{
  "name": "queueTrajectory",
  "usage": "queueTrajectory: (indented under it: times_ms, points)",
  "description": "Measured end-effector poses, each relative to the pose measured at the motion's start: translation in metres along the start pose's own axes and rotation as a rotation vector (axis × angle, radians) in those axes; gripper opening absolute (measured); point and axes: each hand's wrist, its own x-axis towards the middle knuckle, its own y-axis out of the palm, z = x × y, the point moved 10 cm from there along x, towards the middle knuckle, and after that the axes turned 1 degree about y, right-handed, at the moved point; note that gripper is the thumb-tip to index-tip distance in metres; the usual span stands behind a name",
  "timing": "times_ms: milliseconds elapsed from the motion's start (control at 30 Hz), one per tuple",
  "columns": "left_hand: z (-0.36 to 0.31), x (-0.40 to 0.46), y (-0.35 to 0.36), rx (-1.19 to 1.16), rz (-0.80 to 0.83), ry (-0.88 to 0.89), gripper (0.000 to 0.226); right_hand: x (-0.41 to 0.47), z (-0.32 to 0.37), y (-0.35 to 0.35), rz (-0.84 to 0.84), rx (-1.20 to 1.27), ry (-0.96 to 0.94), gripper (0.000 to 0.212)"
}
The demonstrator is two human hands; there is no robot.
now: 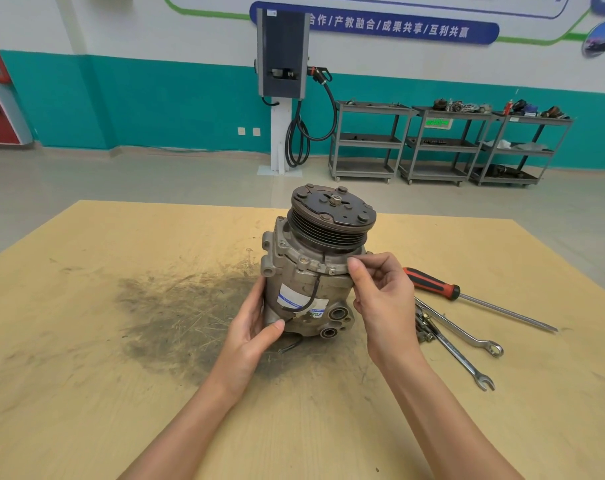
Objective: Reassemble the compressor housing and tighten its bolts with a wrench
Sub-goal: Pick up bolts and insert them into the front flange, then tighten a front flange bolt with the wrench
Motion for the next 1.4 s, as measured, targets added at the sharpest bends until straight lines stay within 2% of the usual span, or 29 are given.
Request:
queueTrajectory:
  times_ms: [100, 200, 233, 300, 367, 433, 500, 667, 833, 967, 1100, 1167, 1200, 1267, 1333, 1400]
  points:
    - [0.0, 0.0, 0.001, -0.004, 0.003, 0.001, 0.075, 0.005, 0.002, -0.006, 0.105, 0.039, 0.045, 0.008]
    - [0.001, 0.001, 0.001, -0.021, 0.0, -0.005, 0.075, 0.017, 0.01, -0.056, 0.053, -0.119, 0.07, 0.004]
    - [0.001, 0.001, 0.0, -0.025, -0.002, -0.005, 0.075, 0.022, 0.01, -0.079, 0.032, -0.28, 0.075, 0.005]
    - [0.002, 0.001, 0.0, -0.028, -0.003, -0.004, 0.077, 0.029, -0.005, -0.121, 0.07, -0.779, 0.159, 0.009]
    - [0.002, 0.002, 0.0, -0.029, 0.001, -0.002, 0.078, 0.024, -0.037, -0.157, 0.198, -1.268, 0.368, 0.017]
    - [0.002, 0.002, 0.0, -0.028, 0.003, 0.005, 0.077, 0.014, -0.061, -0.177, 0.295, -1.529, 0.495, 0.022]
    - [0.002, 0.001, 0.0, -0.032, 0.0, 0.008, 0.075, 0.01, -0.069, -0.176, 0.301, -1.588, 0.492, 0.022]
    - [0.002, 0.001, -0.001, -0.03, -0.004, 0.016, 0.073, 0.016, -0.061, -0.159, 0.258, -1.749, 0.337, 0.015]
    - [0.002, 0.002, -0.001, -0.031, -0.005, 0.018, 0.072, 0.023, -0.06, -0.149, 0.32, -1.817, 0.286, 0.028]
    - [0.004, 0.002, -0.002, -0.032, -0.004, 0.017, 0.07, 0.033, -0.048, -0.153, 0.246, -1.854, 0.219, 0.019]
    - [0.006, 0.003, -0.004, -0.03, -0.011, 0.011, 0.068, 0.04, -0.031, -0.148, 0.144, -1.786, 0.103, 0.007]
    - [0.006, 0.003, -0.003, -0.025, -0.005, 0.01, 0.068, 0.045, -0.013, -0.148, 0.041, -1.662, 0.016, 0.005]
    - [0.007, 0.002, -0.003, -0.024, -0.002, 0.008, 0.068, 0.048, -0.005, -0.147, 0.003, -1.519, -0.011, 0.007]
    - [0.007, 0.002, -0.003, -0.025, -0.002, 0.003, 0.068, 0.052, 0.007, -0.142, -0.014, -1.005, -0.022, 0.012]
    - [0.007, 0.002, -0.003, -0.026, -0.002, 0.002, 0.068, 0.056, 0.012, -0.133, -0.036, -0.468, 0.024, 0.019]
    - [0.008, 0.002, -0.004, -0.025, -0.005, 0.0, 0.069, 0.058, 0.008, -0.116, -0.024, -0.095, 0.117, 0.021]
